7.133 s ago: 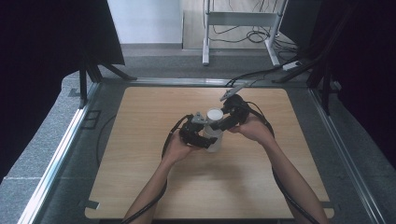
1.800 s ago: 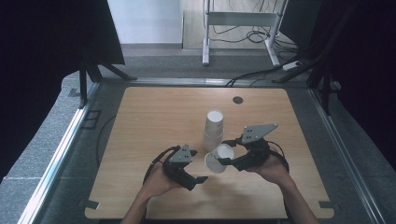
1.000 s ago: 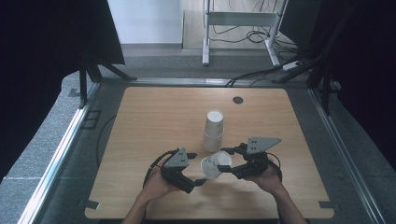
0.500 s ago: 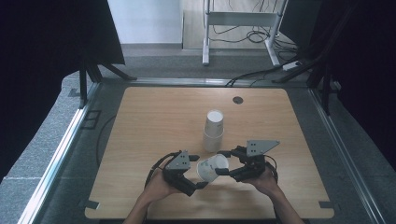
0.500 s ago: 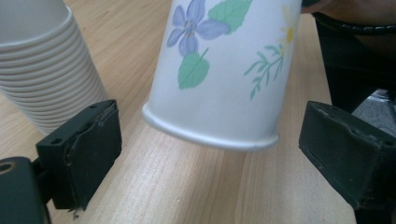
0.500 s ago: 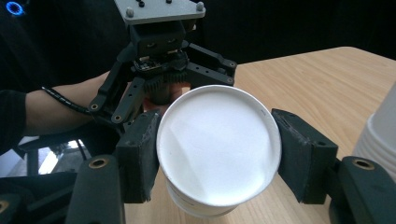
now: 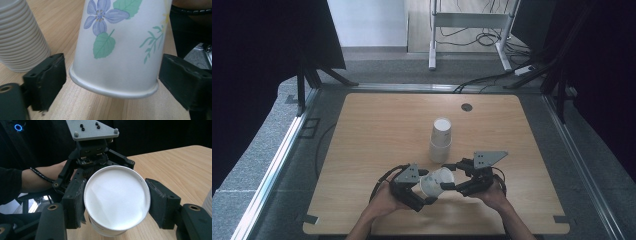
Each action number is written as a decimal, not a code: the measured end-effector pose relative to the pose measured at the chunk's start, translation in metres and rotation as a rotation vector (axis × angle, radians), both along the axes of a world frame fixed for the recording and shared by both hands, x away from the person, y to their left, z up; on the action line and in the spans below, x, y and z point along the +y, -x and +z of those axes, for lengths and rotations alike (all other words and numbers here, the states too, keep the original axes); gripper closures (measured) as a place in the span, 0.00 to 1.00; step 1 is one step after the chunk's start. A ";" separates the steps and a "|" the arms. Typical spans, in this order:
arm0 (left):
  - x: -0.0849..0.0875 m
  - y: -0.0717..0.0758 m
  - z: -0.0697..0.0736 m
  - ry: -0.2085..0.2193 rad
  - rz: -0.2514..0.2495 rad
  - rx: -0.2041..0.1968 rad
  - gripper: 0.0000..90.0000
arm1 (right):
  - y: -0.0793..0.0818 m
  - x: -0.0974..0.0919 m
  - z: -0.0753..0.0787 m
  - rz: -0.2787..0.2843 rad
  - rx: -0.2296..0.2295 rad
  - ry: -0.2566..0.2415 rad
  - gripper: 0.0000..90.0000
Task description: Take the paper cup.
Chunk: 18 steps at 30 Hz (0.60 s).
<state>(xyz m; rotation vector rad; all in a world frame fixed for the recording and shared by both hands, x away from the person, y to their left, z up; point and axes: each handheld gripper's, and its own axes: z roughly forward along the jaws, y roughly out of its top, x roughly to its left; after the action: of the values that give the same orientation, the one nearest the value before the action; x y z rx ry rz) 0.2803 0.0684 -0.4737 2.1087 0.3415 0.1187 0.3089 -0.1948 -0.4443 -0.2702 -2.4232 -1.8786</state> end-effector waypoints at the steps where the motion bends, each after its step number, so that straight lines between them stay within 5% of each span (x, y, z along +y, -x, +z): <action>1: 0.000 0.000 0.000 -0.002 -0.001 -0.001 0.12 | 0.000 0.000 0.000 0.002 0.000 -0.001 0.40; 18: 0.000 0.002 -0.001 -0.029 -0.003 -0.024 0.31 | 0.000 0.000 0.000 -0.003 -0.006 0.010 0.41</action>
<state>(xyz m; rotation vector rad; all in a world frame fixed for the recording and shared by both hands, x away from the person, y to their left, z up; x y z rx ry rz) 0.2783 0.0681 -0.4746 2.1342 0.3248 0.1476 0.3092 -0.1947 -0.4440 -0.2688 -2.4376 -1.8718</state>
